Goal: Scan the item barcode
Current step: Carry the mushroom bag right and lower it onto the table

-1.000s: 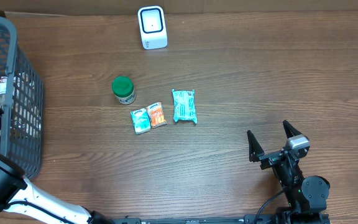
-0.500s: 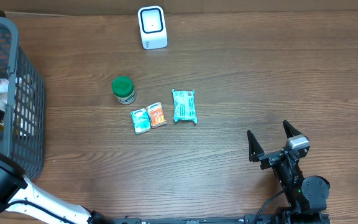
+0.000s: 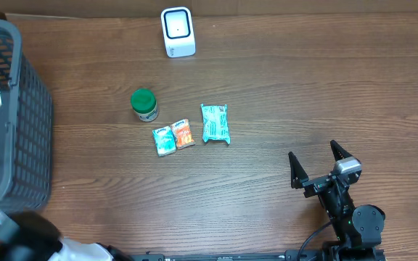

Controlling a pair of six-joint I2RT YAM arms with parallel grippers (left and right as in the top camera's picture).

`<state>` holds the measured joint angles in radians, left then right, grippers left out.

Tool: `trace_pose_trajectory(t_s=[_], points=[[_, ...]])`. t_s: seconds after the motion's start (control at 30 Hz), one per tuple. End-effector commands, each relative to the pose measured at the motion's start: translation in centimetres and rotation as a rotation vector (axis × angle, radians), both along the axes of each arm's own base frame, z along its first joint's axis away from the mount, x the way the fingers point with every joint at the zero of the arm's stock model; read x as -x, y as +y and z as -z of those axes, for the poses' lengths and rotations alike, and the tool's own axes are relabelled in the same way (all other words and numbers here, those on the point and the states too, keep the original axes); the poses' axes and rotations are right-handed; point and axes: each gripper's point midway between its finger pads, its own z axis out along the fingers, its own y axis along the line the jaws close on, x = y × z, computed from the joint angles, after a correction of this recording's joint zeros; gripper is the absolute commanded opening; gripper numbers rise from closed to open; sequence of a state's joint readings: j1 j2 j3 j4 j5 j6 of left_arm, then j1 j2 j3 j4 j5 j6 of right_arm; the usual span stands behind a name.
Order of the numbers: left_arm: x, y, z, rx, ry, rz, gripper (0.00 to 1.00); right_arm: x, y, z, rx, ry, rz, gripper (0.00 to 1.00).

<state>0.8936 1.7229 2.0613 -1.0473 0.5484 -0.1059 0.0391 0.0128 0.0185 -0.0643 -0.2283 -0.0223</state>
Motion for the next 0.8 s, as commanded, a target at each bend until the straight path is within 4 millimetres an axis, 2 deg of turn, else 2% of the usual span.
trace_pose_trajectory(t_s=[0.0,0.1,0.17,0.23,0.33,0.47,0.53,0.63,0.77], points=[[1.5,-5.2,-6.9,-0.053,-0.145,0.053,0.04,0.0,-0.1,0.2,0.001,-0.006,0.007,1.00],[2.6,-9.7,-9.6,-0.095,-0.186,0.114,0.04,0.0,-0.1,0.2,0.001,-0.006,0.007,1.00],[2.8,-13.4,-10.5,-0.097,-0.197,0.186,0.04,0.0,-0.1,0.2,0.001,-0.006,0.007,1.00],[2.6,-16.9,-10.5,-0.083,-0.191,0.272,0.04,0.0,-0.1,0.2,0.001,-0.006,0.007,1.00],[2.0,-22.9,-9.0,-0.024,-0.133,0.441,0.05,0.0,-0.1,0.2,0.001,-0.006,0.007,1.00],[1.1,-30.5,-4.3,0.044,0.026,0.657,0.04,0.0,-0.1,0.2,0.001,-0.006,0.007,0.99],[0.7,-33.5,-1.8,0.058,0.094,0.741,0.04,0.0,-0.1,0.2,0.001,-0.006,0.007,1.00],[0.1,-38.7,3.1,0.105,0.202,0.874,0.04,0.0,-0.1,0.2,0.001,-0.006,0.007,1.00],[0.3,-44.4,9.8,0.180,0.335,0.973,0.05,0.0,-0.1,0.2,0.001,-0.006,0.007,1.00]])
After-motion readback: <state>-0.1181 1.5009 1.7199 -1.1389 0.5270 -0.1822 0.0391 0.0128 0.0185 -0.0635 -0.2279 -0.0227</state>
